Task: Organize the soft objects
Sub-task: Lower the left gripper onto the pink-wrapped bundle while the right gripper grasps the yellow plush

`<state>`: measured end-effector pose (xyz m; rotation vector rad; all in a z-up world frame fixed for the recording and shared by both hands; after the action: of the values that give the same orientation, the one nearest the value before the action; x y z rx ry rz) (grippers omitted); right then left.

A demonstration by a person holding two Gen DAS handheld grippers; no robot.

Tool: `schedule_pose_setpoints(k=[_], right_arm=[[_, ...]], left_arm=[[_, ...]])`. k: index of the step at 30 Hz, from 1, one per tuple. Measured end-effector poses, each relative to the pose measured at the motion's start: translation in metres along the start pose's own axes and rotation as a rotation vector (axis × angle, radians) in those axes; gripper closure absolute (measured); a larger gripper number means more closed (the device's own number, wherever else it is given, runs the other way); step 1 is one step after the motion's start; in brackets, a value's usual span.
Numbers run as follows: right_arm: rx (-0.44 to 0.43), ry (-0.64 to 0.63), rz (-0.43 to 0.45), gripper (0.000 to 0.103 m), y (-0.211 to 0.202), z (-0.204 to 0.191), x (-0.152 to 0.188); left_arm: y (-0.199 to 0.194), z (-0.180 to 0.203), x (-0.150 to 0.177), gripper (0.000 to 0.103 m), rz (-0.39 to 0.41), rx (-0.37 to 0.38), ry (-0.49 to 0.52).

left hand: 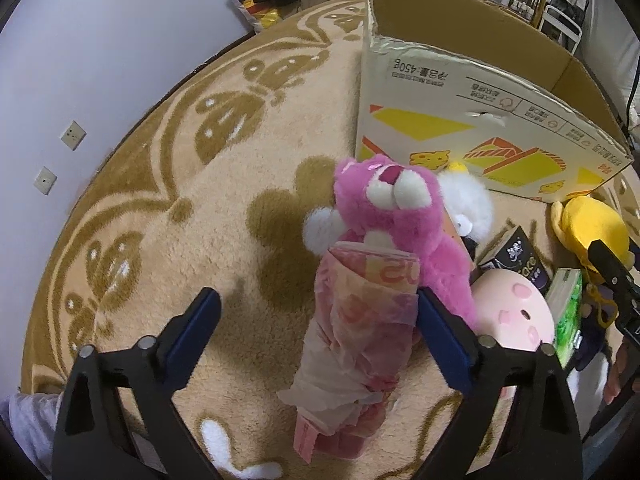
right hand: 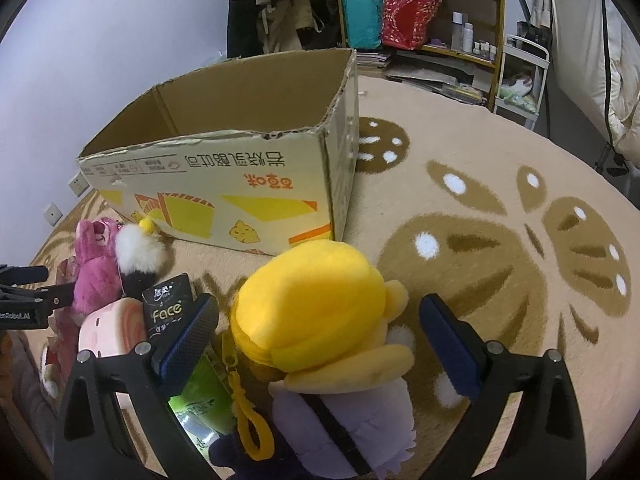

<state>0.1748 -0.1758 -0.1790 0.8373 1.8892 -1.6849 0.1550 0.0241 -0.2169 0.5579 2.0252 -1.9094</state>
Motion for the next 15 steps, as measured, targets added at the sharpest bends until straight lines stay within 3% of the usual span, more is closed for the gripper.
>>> schedule_pose_setpoints(k=[2, 4, 8, 15], right_arm=[[0.003, 0.001, 0.016, 0.0, -0.002, -0.001, -0.001], [-0.005, -0.002, 0.018, 0.014, -0.002, -0.002, -0.002], [-0.003, 0.0, 0.001, 0.016, 0.002, 0.0, 0.001], [-0.001, -0.021, -0.015, 0.018, 0.008, -0.004, 0.004]], left_arm=[[0.0, 0.001, 0.001, 0.019, -0.006, 0.019, -0.011], [0.001, 0.003, 0.003, 0.031, -0.022, 0.05, -0.036], [0.003, 0.007, 0.008, 0.055, -0.05, 0.119, -0.076], [0.0, 0.02, 0.01, 0.06, -0.029, 0.105, 0.003]])
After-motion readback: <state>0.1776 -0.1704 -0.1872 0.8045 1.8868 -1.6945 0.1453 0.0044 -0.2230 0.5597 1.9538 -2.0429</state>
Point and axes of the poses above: each gripper's, at about its wrist camera, not at the fingertips, and y roughly the way its jaws point, z to its right, x to its underside, the point moved 9 cm from there along y, roughly the way its jaws point, and after that the axes turned 6 degrees about z, right-handed, at the moved point
